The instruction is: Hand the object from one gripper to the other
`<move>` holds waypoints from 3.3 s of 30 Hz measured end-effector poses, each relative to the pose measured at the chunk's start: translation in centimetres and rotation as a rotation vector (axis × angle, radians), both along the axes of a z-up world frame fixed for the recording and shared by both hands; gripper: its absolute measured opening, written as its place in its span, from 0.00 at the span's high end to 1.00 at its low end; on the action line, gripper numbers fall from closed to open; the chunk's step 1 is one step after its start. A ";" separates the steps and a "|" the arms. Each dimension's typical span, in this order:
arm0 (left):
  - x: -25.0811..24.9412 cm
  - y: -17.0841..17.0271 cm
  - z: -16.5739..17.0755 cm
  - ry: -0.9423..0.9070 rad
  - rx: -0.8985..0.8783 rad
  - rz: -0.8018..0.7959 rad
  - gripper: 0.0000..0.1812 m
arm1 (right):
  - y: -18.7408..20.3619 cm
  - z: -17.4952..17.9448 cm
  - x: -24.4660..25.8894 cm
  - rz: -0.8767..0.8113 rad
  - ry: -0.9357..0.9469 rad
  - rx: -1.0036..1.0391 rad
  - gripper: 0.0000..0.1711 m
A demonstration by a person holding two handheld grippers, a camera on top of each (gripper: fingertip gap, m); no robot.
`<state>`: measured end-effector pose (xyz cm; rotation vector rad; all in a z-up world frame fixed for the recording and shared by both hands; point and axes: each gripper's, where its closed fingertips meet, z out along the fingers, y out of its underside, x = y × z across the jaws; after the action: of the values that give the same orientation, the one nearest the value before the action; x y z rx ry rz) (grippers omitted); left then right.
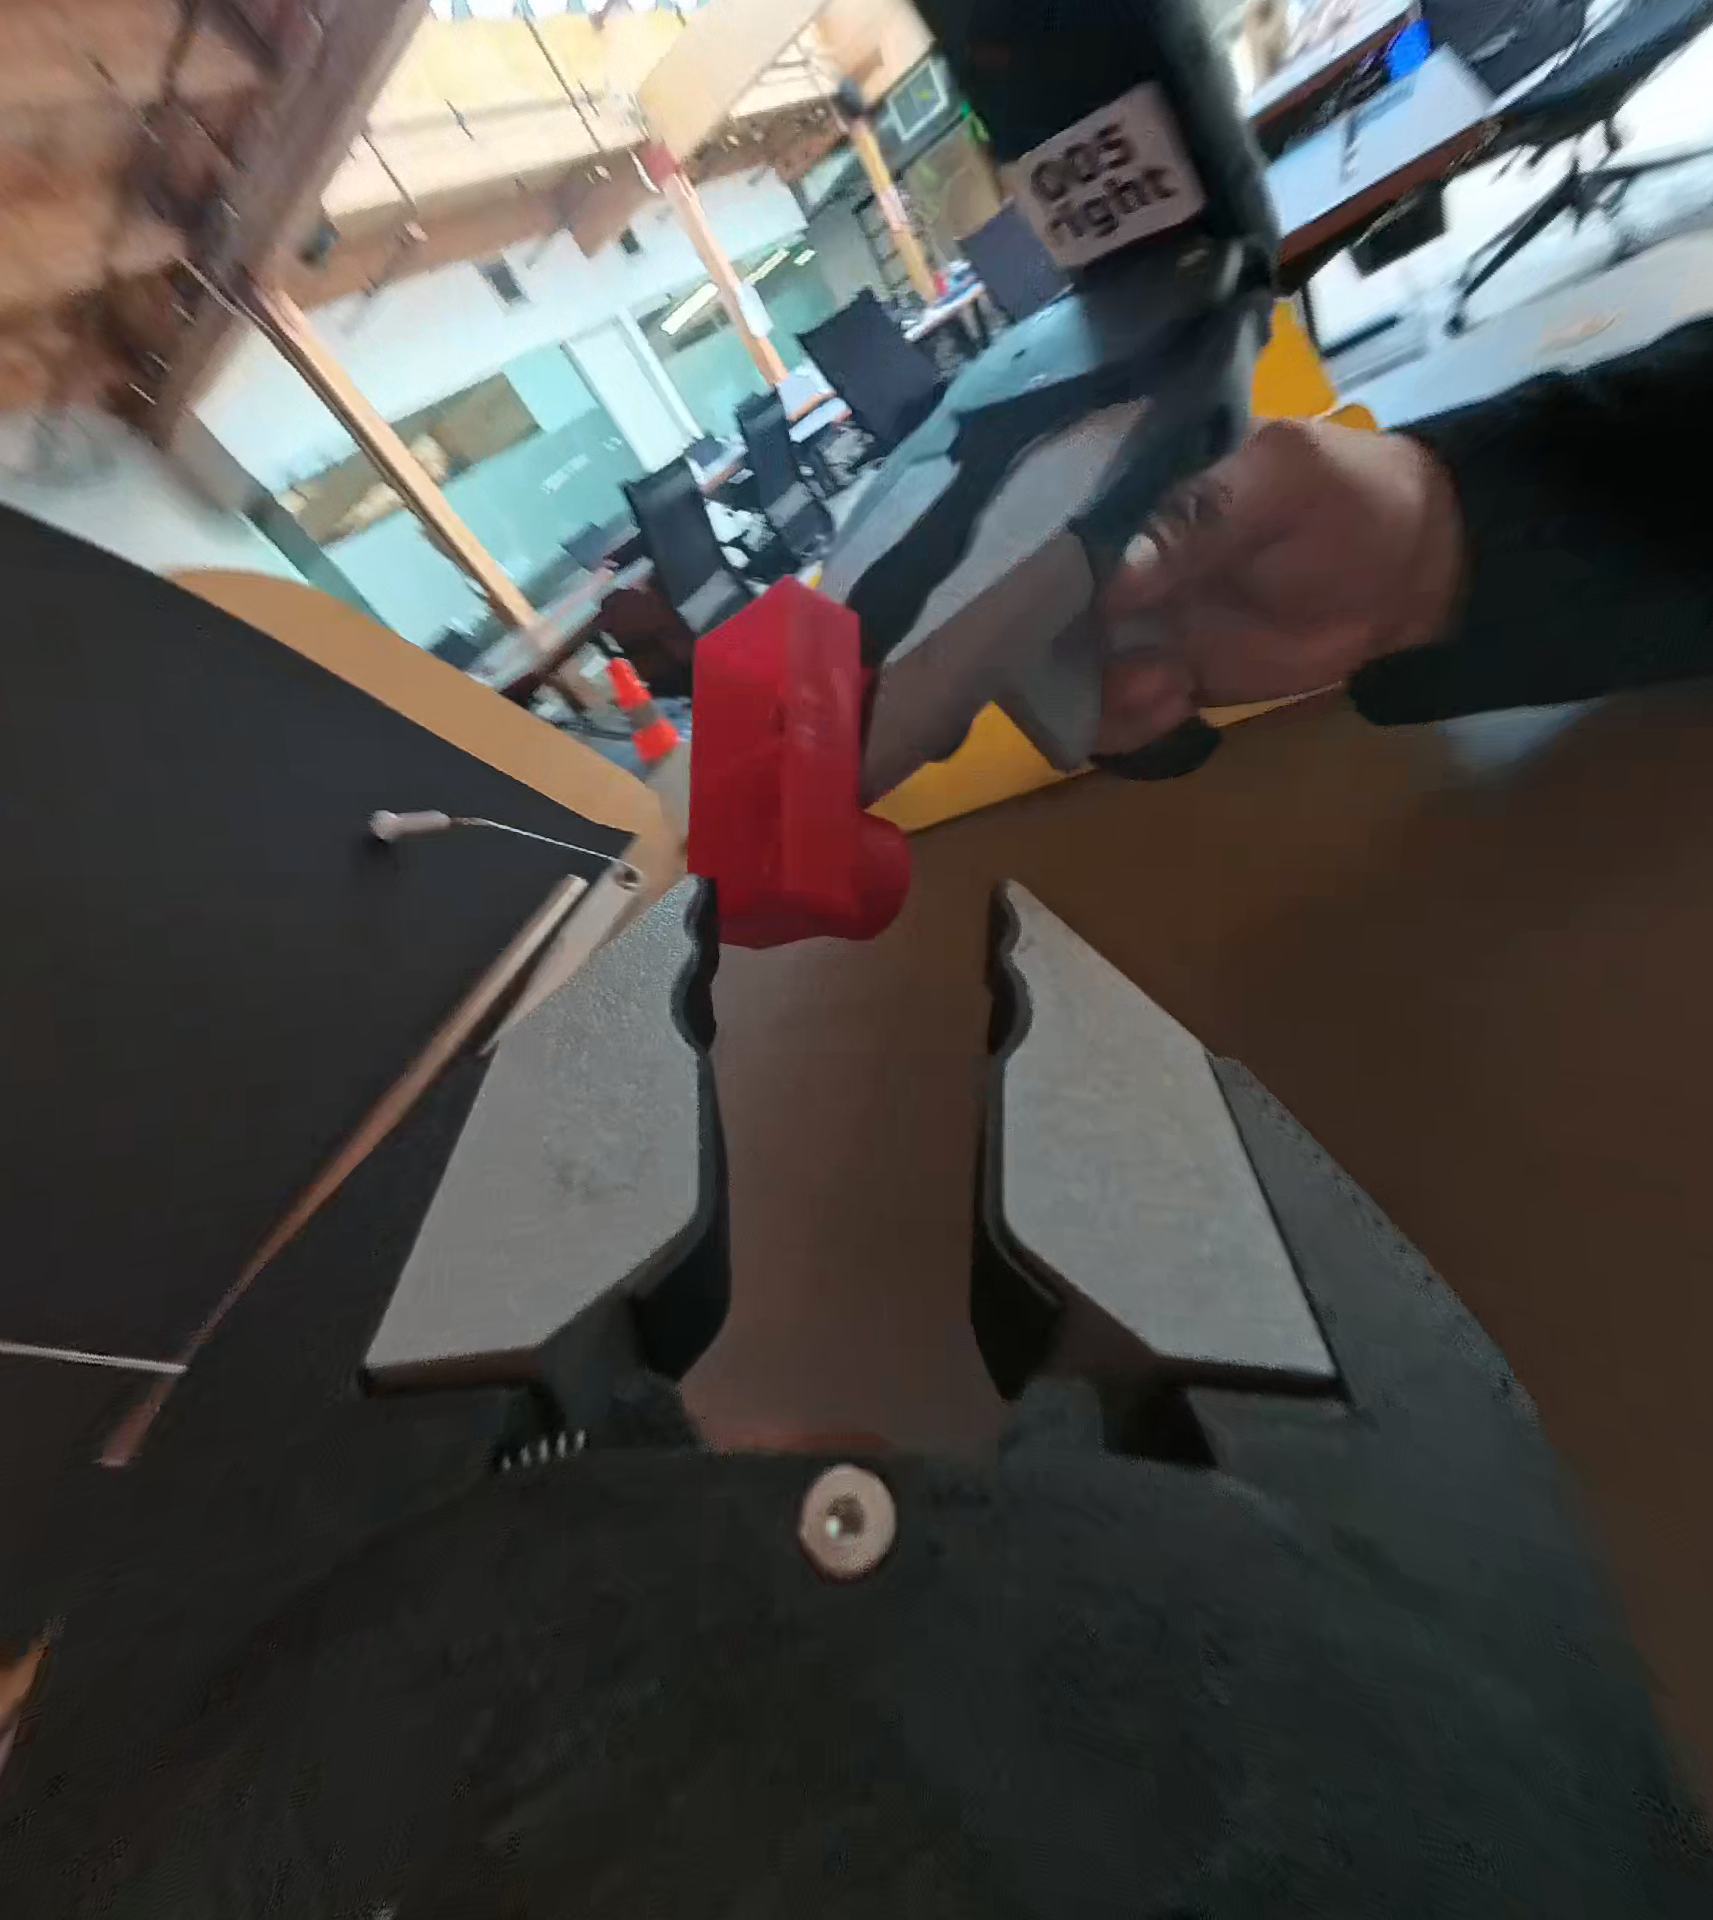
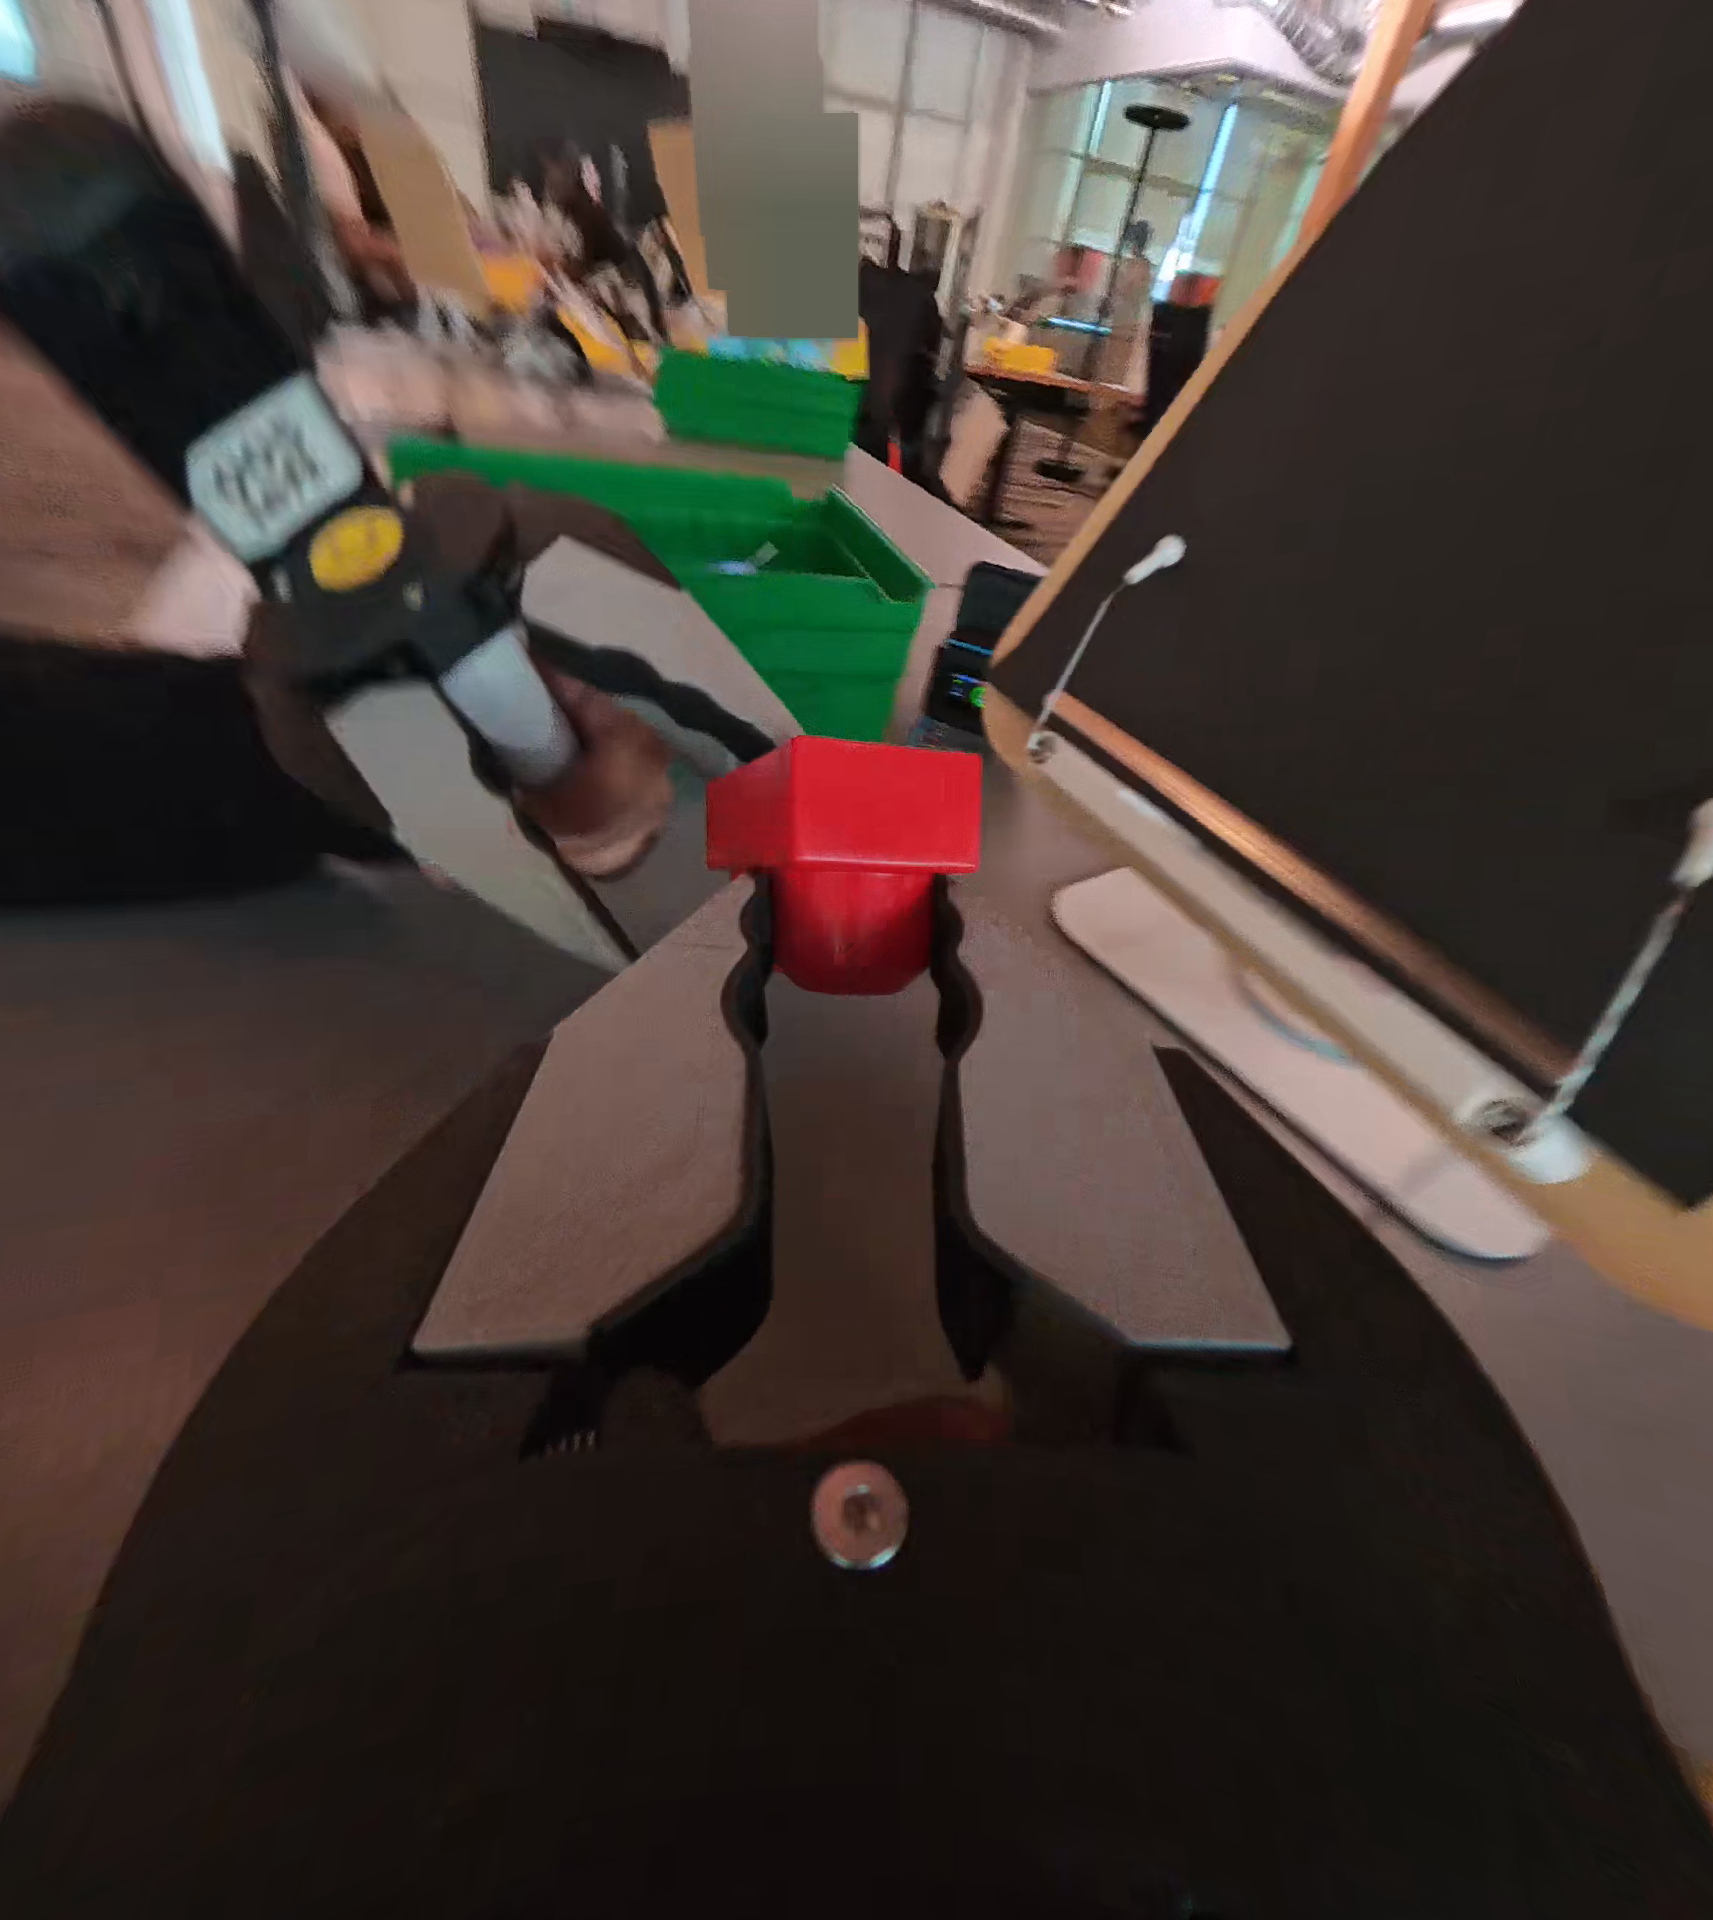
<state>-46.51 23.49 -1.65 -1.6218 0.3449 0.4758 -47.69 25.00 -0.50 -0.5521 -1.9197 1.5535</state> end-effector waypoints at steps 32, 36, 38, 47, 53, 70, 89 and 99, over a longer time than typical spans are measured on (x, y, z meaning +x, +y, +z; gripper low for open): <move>-3.3 0.3 -2.0 0.787 -0.216 0.368 0.81 | -2.7 -3.3 -0.6 0.092 -0.359 -0.187 0.73; -3.2 0.3 -2.1 0.641 -0.194 0.331 0.80 | -2.3 -3.0 -0.6 0.081 -0.283 -0.126 0.74; -3.3 0.1 -1.7 0.565 -0.169 0.327 0.79 | -1.8 -2.5 -0.8 0.031 -0.201 -0.072 0.74; -3.5 -0.9 0.4 -0.166 -0.004 0.145 0.71 | -0.3 -0.8 -1.0 -0.296 0.455 0.590 0.74; -2.1 -2.3 3.4 -0.921 0.111 -0.234 0.67 | -2.0 -0.3 -0.1 -0.279 0.585 0.615 0.74; -4.6 -1.6 1.4 -0.069 -0.015 0.218 0.80 | -2.1 -3.9 -1.3 -0.054 -0.069 0.122 0.65; 0.1 0.6 -1.4 0.418 -0.141 0.146 0.68 | -2.2 -3.1 -1.5 -0.036 -0.177 -0.007 0.58; 0.3 0.3 -1.4 -0.767 -0.140 -0.181 0.59 | -1.1 -2.0 -1.7 -0.348 0.509 0.754 0.58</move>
<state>-46.16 23.75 -3.03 -1.7590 -0.0596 -0.3242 -49.41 23.91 -2.50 -0.1217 -1.7117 0.5894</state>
